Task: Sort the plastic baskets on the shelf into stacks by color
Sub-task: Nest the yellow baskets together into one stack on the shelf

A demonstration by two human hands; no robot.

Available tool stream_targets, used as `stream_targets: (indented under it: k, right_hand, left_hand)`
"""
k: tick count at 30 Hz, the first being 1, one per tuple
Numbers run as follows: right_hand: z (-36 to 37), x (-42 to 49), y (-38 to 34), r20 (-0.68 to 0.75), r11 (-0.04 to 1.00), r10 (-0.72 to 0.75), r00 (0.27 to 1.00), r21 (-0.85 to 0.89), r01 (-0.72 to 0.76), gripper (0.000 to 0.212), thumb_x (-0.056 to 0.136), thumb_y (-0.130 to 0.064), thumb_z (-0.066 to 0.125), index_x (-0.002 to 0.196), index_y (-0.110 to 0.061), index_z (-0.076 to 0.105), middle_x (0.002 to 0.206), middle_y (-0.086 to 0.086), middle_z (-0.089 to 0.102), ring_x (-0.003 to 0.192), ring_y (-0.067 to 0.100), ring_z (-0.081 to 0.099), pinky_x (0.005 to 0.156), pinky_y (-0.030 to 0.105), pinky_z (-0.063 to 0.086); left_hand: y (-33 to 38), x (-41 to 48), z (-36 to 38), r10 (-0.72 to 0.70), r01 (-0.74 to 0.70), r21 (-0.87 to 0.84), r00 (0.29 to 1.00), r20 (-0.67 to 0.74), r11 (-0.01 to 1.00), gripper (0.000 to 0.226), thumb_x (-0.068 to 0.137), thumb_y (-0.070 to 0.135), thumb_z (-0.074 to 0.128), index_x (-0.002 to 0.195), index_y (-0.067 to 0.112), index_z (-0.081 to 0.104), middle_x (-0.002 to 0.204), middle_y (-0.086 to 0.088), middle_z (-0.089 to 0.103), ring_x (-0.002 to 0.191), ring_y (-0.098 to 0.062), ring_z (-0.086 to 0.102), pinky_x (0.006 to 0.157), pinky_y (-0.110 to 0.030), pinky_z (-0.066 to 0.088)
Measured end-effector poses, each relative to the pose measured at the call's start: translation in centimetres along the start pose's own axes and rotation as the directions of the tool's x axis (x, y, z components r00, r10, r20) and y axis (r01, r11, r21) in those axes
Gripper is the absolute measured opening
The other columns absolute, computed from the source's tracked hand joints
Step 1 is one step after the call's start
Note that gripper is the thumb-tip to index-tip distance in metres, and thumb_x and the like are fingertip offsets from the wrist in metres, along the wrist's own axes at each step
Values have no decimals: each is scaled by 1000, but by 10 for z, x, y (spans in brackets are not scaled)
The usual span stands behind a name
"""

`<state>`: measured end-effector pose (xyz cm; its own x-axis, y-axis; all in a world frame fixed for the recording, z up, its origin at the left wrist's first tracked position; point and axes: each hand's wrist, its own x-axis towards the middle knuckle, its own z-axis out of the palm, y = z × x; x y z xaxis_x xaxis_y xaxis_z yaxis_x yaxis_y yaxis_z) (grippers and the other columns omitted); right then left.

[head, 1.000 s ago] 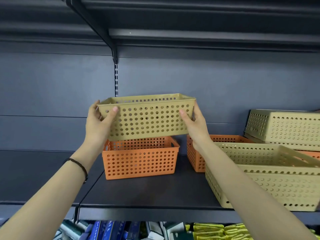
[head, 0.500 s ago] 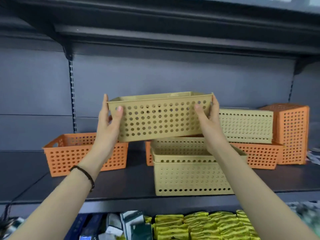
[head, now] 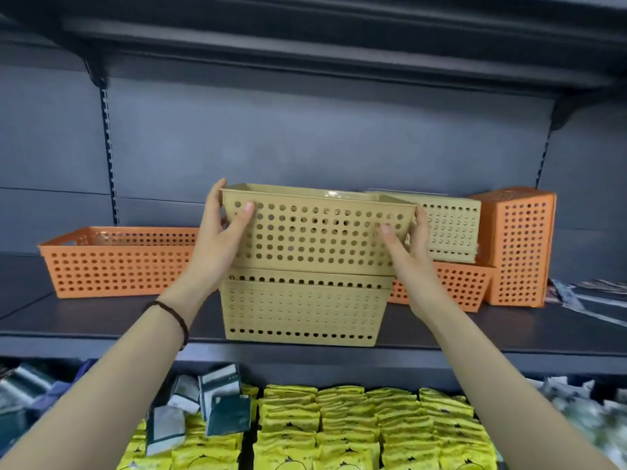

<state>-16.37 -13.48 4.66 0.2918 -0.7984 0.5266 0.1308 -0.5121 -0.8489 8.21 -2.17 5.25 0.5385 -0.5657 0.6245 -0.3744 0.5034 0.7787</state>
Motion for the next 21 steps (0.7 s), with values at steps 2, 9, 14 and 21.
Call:
stream_targets:
  k: [2,9,14,21]
  right_hand:
    - [-3,3,0,28,1000,8,1000,-14,-8,84,93,-45,56,153,-38,-2,163,-7,13,145,15,23,102,31,26]
    - [-3,2,9,185,999,44,982,-16,-42,93,91,-43,60,149,-49,-13,165,-9,0,148,15,18,117,45,20]
    - [1,-2,20,165,998,60,984,-24,-57,88,88,-47,62,148,-52,-3,163,-9,11,143,15,28,116,47,27]
    - [12,-12,47,82,983,119,990,-151,-106,42,97,-42,49,125,-30,21,138,-2,28,129,16,34,102,33,30]
  left_hand:
    - [2,1,-1,-20,20,31,1000,-11,999,57,96,35,51,147,33,27,128,10,53,106,5,57,72,-10,48]
    - [-9,6,-13,-37,44,202,998,-43,978,46,97,23,51,141,22,37,147,8,40,127,-16,48,102,-41,45]
    - [-23,1,-22,-90,99,221,995,-50,970,52,94,14,57,141,24,37,134,9,45,121,-18,52,100,-40,46]
    - [-37,-18,-27,-216,194,256,975,59,947,44,80,52,58,114,24,59,135,-3,40,122,-14,39,104,-31,28]
